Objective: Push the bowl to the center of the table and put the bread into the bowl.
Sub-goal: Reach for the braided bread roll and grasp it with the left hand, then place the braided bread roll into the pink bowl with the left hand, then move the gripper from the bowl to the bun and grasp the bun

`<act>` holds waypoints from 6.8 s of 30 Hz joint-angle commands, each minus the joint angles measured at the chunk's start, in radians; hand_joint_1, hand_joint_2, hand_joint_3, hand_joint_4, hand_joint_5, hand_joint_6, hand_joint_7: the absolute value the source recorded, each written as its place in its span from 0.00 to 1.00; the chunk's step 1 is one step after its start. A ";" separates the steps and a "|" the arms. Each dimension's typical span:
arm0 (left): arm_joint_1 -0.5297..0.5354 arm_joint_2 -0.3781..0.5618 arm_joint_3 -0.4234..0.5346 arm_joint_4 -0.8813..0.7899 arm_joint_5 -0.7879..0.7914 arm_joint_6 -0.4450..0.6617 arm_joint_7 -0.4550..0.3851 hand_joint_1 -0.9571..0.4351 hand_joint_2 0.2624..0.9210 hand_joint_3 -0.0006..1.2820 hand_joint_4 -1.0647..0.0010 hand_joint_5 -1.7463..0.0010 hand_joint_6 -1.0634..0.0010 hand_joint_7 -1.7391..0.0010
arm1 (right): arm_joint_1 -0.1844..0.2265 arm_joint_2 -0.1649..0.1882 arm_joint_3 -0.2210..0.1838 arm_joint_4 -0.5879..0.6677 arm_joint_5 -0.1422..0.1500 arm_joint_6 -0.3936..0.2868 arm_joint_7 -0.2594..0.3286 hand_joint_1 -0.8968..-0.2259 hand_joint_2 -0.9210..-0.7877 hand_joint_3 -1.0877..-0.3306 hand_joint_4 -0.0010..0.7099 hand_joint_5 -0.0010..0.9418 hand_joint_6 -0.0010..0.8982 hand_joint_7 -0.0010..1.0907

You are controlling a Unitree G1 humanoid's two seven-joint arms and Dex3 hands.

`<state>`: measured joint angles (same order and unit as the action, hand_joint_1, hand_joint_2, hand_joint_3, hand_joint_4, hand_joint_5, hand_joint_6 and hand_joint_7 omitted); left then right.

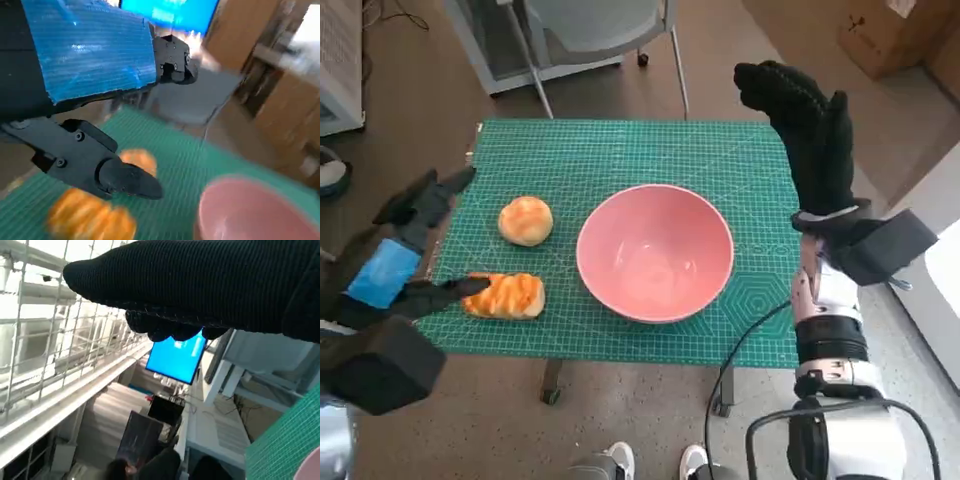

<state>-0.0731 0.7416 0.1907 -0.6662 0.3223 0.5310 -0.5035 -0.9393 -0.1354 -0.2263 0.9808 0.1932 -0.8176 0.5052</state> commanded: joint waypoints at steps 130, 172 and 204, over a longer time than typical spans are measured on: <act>-0.452 -0.178 -0.387 0.330 0.380 -0.137 0.019 0.69 0.98 0.01 0.25 0.41 0.34 0.36 | 0.072 -0.014 -0.012 -0.022 0.092 0.091 0.079 0.51 0.00 0.67 0.35 0.00 0.38 0.01; -0.732 -0.395 -0.593 0.941 0.294 -0.361 -0.007 0.57 0.71 0.06 0.94 0.99 0.80 0.93 | 0.137 -0.043 -0.014 -0.110 0.084 0.095 0.024 0.51 0.00 0.69 0.35 0.01 0.38 0.00; -0.495 -0.009 -0.184 0.488 0.176 -0.269 -0.089 0.56 0.69 0.01 0.98 1.00 0.78 0.98 | 0.144 -0.027 -0.008 -0.119 0.111 0.105 0.044 0.51 0.00 0.70 0.36 0.00 0.38 0.00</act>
<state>-0.6062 0.6859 -0.0307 -0.1657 0.5041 0.2469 -0.5850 -0.8171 -0.1683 -0.2340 0.8603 0.2995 -0.7276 0.5412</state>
